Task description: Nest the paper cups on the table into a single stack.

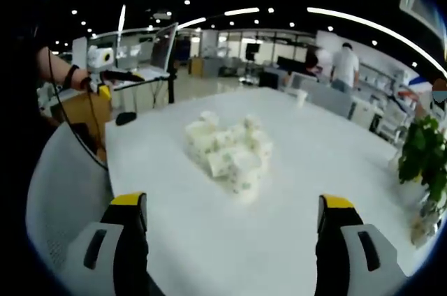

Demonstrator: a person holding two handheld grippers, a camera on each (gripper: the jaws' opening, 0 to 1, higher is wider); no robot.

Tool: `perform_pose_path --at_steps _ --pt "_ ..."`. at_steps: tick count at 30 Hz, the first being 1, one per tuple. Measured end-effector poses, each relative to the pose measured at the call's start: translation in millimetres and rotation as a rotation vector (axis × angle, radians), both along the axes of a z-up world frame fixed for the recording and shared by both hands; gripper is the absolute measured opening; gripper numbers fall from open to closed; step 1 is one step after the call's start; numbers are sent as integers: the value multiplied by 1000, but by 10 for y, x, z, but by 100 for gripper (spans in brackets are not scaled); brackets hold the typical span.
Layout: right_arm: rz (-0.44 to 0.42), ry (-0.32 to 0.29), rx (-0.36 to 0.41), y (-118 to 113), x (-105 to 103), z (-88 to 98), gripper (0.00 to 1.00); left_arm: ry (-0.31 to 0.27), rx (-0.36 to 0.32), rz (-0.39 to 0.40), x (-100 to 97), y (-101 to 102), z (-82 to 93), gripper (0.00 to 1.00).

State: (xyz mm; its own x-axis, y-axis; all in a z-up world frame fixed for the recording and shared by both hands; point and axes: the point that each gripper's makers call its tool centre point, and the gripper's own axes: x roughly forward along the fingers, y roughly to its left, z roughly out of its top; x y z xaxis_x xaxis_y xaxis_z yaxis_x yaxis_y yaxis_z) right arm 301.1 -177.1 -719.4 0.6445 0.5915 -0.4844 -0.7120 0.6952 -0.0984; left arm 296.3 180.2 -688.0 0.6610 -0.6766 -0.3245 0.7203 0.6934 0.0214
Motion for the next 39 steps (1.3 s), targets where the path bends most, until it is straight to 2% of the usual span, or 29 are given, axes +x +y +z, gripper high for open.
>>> perform_pose_path --at_steps 2,14,26,39 --pt "3 -1 -2 12 1 1 100 16 -1 0 -4 -11 -15 100" --pt "20 -14 33 214 94 55 100 7 2 -4 13 -30 -39 100" --pt "86 -21 60 644 242 65 100 14 0 5 -21 -37 -28 100" --pt "152 -21 70 939 394 76 100 23 -3 5 -37 -68 -56 100"
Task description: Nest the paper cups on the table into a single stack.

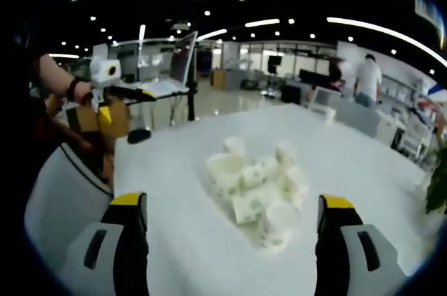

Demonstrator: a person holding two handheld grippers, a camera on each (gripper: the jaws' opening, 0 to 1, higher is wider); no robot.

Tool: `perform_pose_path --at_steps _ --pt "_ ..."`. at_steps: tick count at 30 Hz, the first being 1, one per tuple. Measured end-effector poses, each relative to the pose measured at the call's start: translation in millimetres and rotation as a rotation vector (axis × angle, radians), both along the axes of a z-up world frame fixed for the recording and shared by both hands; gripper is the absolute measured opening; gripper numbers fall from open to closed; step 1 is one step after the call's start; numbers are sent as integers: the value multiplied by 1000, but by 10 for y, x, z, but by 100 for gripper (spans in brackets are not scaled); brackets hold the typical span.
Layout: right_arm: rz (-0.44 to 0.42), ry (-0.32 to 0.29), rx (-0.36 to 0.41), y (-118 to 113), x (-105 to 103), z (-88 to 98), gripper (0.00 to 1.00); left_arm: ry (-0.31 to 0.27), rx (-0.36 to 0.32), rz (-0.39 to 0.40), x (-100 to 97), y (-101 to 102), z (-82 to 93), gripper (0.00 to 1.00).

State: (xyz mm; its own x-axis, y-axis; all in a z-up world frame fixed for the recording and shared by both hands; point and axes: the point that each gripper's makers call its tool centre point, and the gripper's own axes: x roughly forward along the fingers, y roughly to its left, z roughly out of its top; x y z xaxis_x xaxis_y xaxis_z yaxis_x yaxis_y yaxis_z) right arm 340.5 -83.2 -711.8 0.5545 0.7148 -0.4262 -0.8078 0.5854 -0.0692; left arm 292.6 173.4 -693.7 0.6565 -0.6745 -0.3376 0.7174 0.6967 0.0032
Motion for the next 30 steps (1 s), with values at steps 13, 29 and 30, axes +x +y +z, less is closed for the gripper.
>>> perform_pose_path --at_steps 13,29,30 --pt "65 10 -13 354 133 -103 97 7 -6 8 -2 -11 -25 100" --pt "101 40 -9 657 248 -227 94 22 -12 17 -19 -1 -79 100" --pt "103 46 -9 674 254 -238 94 22 -11 17 -22 0 -73 100"
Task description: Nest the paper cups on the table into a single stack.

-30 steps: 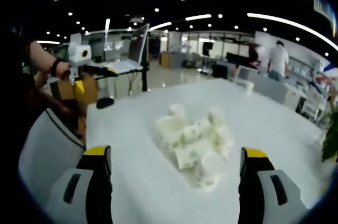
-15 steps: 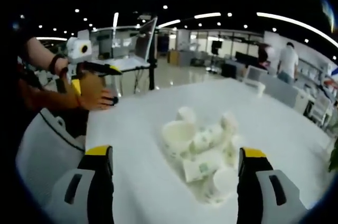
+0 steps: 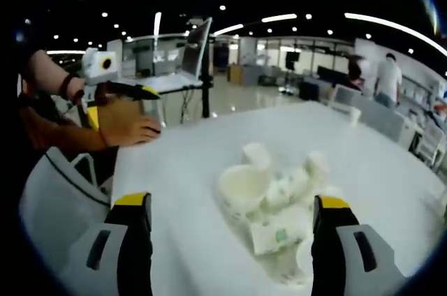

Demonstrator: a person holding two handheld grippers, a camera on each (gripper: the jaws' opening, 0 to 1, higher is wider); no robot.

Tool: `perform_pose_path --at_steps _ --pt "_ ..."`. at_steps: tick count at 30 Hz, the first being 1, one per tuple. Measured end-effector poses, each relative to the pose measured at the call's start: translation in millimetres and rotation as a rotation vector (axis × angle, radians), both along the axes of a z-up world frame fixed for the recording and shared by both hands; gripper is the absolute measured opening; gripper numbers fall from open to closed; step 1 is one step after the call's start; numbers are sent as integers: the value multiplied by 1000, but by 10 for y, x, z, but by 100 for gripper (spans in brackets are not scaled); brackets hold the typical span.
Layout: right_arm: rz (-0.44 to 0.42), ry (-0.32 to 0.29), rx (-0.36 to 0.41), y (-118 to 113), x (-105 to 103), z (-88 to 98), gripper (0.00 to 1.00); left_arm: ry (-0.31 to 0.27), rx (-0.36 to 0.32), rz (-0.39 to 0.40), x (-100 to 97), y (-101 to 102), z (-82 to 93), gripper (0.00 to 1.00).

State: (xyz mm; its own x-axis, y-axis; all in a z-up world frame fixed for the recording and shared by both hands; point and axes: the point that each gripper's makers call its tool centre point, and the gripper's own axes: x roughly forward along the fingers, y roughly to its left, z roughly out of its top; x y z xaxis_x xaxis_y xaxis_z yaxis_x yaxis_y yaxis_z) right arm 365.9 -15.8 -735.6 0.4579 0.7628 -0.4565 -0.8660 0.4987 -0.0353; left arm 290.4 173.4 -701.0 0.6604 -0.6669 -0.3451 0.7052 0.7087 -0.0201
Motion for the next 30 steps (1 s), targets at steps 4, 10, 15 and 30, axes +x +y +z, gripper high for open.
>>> perform_pose_path --at_steps 4,10,15,30 --pt "11 4 -1 55 34 -30 93 -2 -4 0 15 13 9 100" --pt "20 -6 5 135 104 -40 92 -1 4 6 48 46 14 100" --pt "24 2 3 194 148 -76 89 4 9 2 46 34 -2 100" --pt "24 33 -16 345 311 -303 83 18 17 -15 15 -35 -98 100"
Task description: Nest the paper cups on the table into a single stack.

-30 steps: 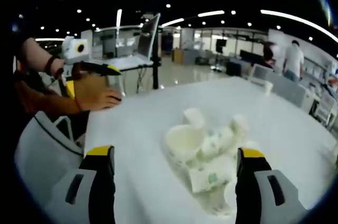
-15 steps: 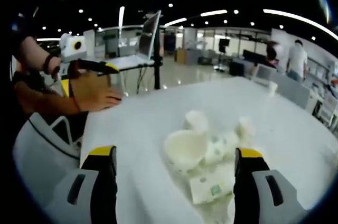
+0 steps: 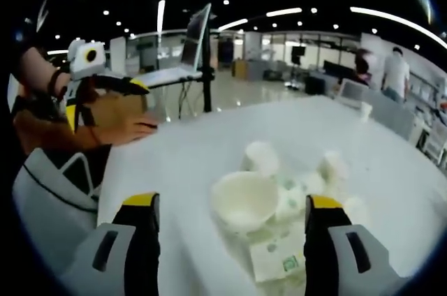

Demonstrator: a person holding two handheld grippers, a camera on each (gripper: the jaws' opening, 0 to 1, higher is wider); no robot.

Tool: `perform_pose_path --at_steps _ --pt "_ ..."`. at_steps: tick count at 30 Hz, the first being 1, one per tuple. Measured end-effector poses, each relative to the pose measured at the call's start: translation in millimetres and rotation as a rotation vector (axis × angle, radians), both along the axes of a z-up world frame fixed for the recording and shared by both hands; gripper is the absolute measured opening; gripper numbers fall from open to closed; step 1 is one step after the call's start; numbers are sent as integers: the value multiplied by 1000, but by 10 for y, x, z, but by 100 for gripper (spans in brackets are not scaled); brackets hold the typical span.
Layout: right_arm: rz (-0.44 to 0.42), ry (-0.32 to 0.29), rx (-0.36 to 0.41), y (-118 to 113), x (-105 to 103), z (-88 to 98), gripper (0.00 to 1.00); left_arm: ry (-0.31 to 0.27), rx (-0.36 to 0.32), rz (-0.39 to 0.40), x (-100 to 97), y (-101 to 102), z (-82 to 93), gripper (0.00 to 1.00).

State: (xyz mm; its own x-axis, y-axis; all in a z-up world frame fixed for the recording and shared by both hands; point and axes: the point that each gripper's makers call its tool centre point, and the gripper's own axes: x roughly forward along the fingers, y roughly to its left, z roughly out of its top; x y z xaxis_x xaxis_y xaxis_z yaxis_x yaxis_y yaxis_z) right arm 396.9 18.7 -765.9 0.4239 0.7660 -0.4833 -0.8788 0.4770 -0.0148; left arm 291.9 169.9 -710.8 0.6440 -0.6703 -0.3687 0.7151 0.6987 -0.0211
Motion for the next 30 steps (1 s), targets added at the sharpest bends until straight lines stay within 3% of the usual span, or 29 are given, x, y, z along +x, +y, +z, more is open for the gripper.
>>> perform_pose_path --at_steps 12,19,30 --pt "2 33 -15 104 95 -132 70 6 -10 16 -13 24 -12 100" --pt "4 49 -43 106 133 -245 68 14 -18 28 -27 44 -20 100" --pt "14 33 -63 186 176 -261 62 27 -15 24 -57 41 -31 100"
